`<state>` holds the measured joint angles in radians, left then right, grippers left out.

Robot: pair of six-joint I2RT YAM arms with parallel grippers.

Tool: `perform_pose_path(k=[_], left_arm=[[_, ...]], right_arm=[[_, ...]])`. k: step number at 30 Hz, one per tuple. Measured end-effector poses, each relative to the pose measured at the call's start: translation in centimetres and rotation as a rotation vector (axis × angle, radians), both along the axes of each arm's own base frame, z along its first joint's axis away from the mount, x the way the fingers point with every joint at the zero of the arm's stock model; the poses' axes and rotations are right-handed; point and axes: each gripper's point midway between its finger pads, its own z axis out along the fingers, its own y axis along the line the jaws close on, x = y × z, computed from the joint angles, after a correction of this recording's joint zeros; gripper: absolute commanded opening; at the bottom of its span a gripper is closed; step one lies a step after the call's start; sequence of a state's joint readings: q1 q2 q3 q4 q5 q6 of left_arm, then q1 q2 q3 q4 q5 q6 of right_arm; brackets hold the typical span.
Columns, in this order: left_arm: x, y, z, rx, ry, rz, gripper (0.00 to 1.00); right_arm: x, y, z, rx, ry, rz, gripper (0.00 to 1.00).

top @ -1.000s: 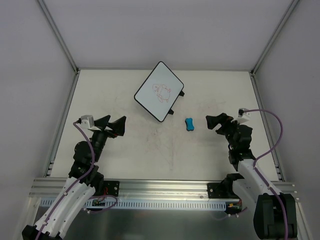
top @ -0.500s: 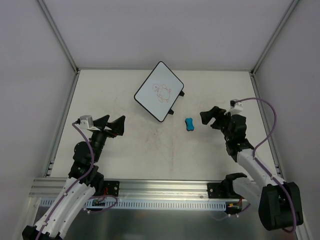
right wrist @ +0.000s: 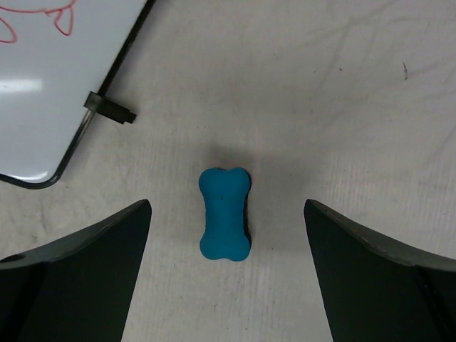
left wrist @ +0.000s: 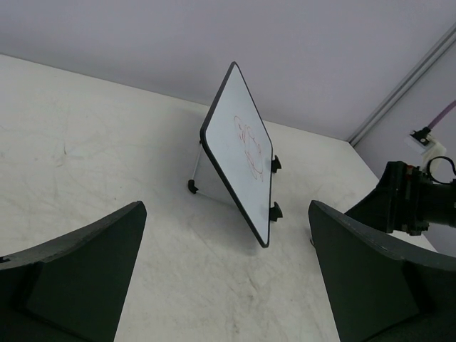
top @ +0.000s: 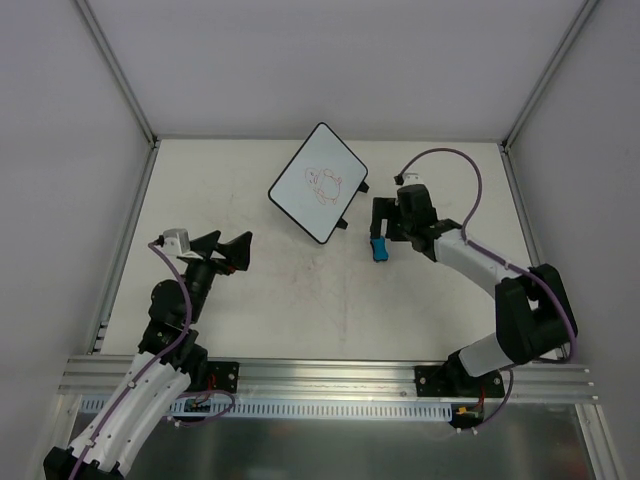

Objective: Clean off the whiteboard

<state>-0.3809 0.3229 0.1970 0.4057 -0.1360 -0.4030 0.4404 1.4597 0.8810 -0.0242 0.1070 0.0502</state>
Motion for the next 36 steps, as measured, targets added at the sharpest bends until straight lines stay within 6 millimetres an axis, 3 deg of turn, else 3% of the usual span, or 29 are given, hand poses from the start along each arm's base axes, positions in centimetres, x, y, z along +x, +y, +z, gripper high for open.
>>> perform_pose_path(k=[6,10,30,36], left_arm=[[0.3,0.0,-0.6,0.008,0.023,0.004,0.99],[0.3,0.0,-0.7,0.009,0.025,0.004,0.99],[0.4,-0.1,-1.1,0.015,0.039,0.004,0.99],[0.5,-0.1,-1.1,0.015,0.04,0.004,0.99]], right_arm=[[-0.2,0.3,-4.3,-0.093,0.187,0.01,0.83],[-1.0,0.3,-5.8,-0.131,0.263,0.021,0.74],[-1.3,1.8,-6.6,-0.203,0.31,0.057,0.55],[-1.5,1.4,-7.2,-0.227,0.327,0.048,0.47]])
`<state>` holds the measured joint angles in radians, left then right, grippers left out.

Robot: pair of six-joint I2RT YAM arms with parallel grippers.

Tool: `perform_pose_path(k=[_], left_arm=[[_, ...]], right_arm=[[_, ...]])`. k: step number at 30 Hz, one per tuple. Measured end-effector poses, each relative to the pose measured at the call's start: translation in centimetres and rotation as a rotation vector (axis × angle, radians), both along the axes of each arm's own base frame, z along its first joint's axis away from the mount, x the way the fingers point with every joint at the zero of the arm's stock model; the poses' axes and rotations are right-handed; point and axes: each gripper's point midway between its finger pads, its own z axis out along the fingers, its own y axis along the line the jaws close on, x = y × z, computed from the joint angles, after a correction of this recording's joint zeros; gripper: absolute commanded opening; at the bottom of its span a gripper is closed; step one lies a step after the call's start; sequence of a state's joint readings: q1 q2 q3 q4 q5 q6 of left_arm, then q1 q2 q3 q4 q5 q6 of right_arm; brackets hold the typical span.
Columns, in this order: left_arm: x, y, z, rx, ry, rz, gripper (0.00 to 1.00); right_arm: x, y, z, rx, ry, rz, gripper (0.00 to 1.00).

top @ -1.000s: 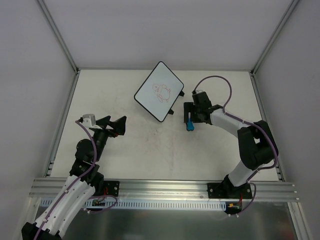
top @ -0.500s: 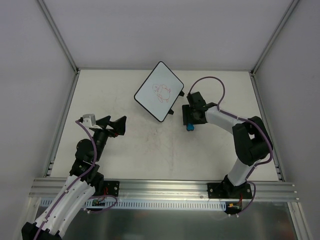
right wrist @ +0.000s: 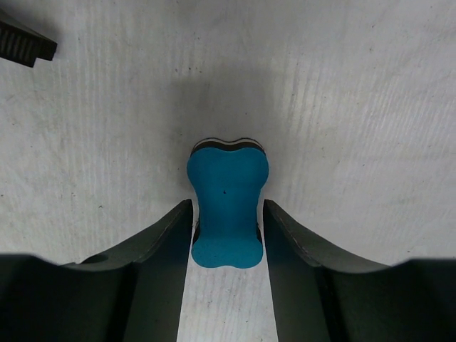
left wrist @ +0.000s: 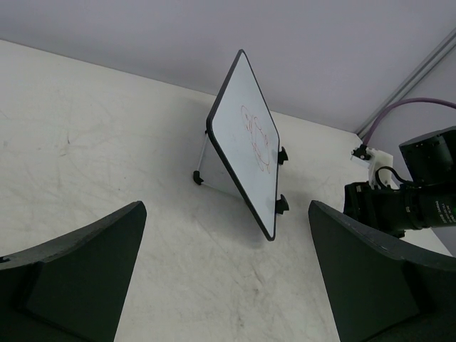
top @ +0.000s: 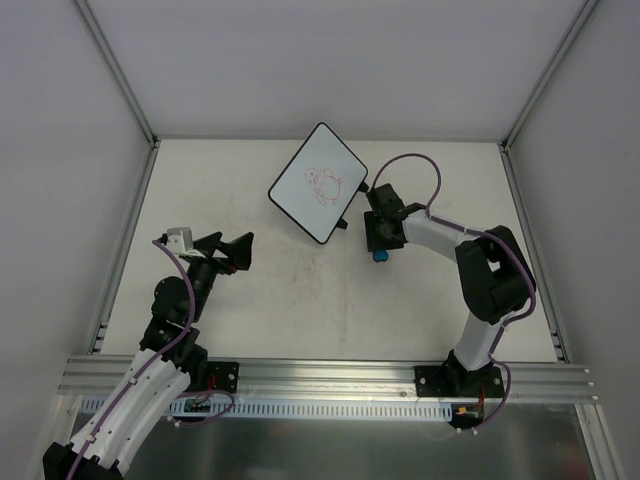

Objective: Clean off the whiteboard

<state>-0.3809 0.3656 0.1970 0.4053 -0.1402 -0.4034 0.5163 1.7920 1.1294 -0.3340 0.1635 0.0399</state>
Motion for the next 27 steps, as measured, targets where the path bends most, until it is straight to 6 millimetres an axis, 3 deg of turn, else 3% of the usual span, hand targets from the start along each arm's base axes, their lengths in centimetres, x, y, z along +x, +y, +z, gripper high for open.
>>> perform_pose_path(k=[3,5,12,19,27], left_arm=[[0.0,0.0,0.0,0.0,0.0,0.0,0.99],[0.0,0.0,0.0,0.0,0.0,0.0,0.99],[0.05,-0.03,-0.13,0.002,0.005,0.0,0.99],[0.07,-0.04,-0.2,0.003,0.007,0.0,0.99],[0.13,-0.07,-0.38,0.005,0.013,-0.001,0.99]], right_arm=[[-0.12,-0.32,-0.21,-0.016,0.006,-0.006,0.45],[-0.2,-0.43,-0.28,-0.022,0.01,-0.007,0.38],[0.04,-0.53,-0.1,-0.03,0.005,-0.015,0.34],[0.06,-0.63,-0.09,-0.037,0.002,-0.015,0.36],[0.06,-0.62,-0.09,-0.037,0.002,-0.014,0.48]])
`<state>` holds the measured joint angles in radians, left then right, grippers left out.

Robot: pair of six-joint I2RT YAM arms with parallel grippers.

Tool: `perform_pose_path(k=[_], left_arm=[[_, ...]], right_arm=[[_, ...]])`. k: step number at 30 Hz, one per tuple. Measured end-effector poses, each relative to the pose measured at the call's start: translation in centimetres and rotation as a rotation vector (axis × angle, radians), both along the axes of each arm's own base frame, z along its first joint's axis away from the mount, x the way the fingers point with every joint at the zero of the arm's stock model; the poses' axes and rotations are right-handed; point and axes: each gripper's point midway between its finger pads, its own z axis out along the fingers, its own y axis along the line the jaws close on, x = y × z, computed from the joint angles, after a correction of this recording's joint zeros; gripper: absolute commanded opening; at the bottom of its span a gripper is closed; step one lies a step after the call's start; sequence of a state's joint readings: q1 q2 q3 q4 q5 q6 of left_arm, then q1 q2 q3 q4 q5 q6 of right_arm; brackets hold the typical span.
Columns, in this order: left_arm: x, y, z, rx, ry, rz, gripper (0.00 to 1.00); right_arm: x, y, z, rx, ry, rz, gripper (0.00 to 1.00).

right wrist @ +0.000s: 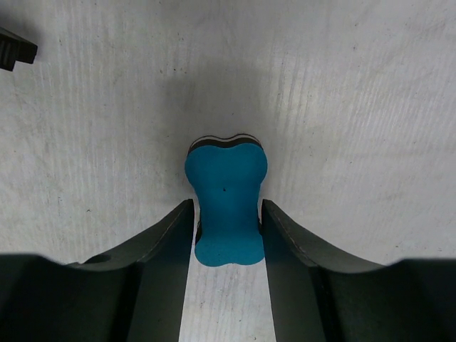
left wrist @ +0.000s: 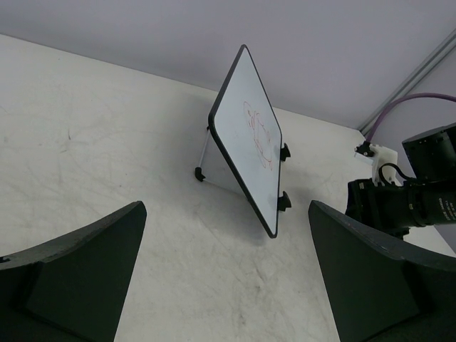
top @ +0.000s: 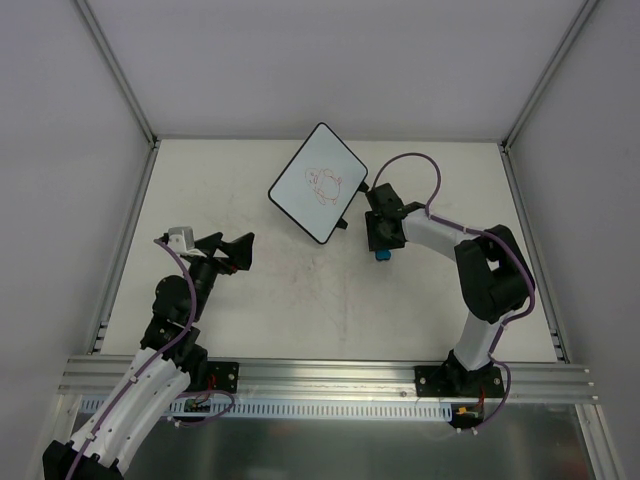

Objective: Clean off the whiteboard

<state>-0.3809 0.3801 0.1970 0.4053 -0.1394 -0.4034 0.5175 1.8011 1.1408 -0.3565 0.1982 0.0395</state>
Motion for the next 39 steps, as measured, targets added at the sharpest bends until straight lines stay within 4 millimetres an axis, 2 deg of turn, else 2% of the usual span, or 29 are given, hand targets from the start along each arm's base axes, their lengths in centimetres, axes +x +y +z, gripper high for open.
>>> perform_pose_path(k=[9,10,21,26,33,39], left_arm=[[0.0,0.0,0.0,0.0,0.0,0.0,0.99],[0.0,0.0,0.0,0.0,0.0,0.0,0.99],[0.2,-0.1,-0.6,0.009,0.023,0.0,0.99],[0.6,-0.4,-1.6,0.026,0.064,-0.01,0.99],[2.2,-1.6,-3.3,0.066,0.164,-0.037,0.99],[4.7,-3.1,-4.1,0.087,0.242,-0.065,0.99]], right_arm=[[0.1,0.1,0.1,0.003,-0.004,0.001,0.43],[0.2,0.1,0.2,0.004,-0.005,0.001,0.38],[0.3,0.2,0.3,0.004,-0.01,0.004,0.2],[0.3,0.2,0.4,0.001,-0.011,0.008,0.01],[0.3,0.4,1.5,-0.01,-0.053,0.022,0.0],[0.1,0.4,3.3,0.015,-0.124,0.039,0.0]])
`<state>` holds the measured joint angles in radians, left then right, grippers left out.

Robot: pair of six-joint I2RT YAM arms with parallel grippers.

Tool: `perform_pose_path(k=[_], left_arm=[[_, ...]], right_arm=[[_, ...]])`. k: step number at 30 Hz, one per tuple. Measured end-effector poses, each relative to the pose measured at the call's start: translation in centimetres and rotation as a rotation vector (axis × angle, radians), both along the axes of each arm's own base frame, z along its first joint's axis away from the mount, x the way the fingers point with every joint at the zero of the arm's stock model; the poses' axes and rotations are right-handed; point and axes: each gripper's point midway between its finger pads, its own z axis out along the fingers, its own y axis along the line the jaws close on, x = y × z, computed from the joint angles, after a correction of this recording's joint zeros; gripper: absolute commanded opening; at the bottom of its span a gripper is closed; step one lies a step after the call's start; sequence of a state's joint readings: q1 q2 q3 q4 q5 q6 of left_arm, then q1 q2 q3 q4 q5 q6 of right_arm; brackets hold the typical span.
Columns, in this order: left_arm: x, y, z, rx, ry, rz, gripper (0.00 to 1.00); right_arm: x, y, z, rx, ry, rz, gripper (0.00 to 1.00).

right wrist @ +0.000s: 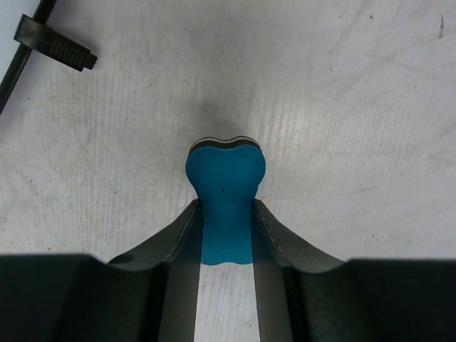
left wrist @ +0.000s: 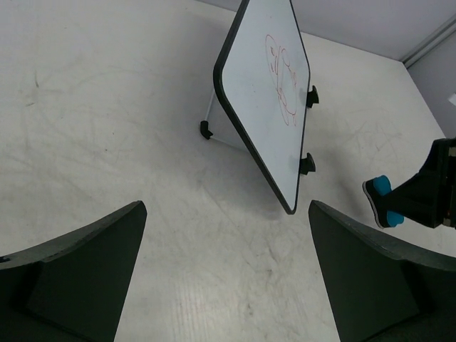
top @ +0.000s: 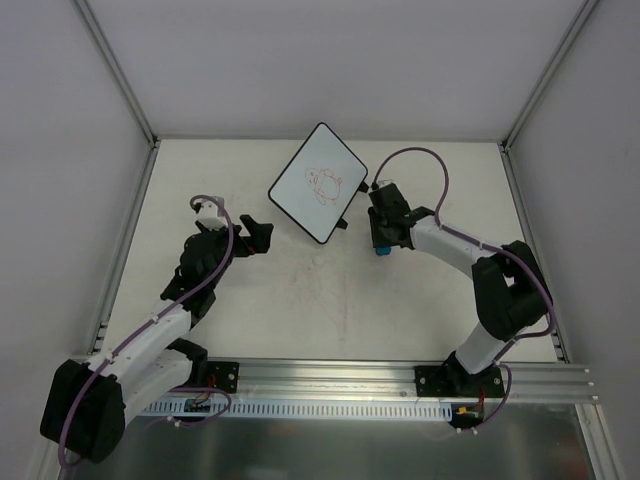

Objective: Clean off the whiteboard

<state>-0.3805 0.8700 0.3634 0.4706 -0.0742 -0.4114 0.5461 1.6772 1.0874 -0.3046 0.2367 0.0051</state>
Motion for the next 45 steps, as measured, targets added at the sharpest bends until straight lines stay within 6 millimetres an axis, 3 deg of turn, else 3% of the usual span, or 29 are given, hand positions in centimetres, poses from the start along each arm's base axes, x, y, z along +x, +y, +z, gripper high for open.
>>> perform_pose_path(k=[10,23,29,38,45], left_arm=[[3.5,-0.8,-1.9,-0.187,0.071,-0.012,0.99],[7.1,-3.4,-0.4,-0.394,0.062,-0.1,0.99],[8.8,-4.5,-1.1,-0.44,0.079,-0.125,0.95],[9.4,-7.3,-1.8,-0.444,0.085,-0.179,0.9],[10.0,-7.8,-2.3,-0.444,0.077,-0.17,0.81]], right_arm=[[-0.6,-0.4,2.5,0.056,-0.114,0.015,0.0],[-0.2,-0.3,2.9,0.072,-0.153,0.017,0.0],[-0.3,-0.5,3.7,0.083,-0.181,0.013,0.0],[-0.2,-0.5,4.2,0.095,-0.205,0.011,0.0],[-0.4,-0.6,3.8,0.093,-0.202,0.011,0.0]])
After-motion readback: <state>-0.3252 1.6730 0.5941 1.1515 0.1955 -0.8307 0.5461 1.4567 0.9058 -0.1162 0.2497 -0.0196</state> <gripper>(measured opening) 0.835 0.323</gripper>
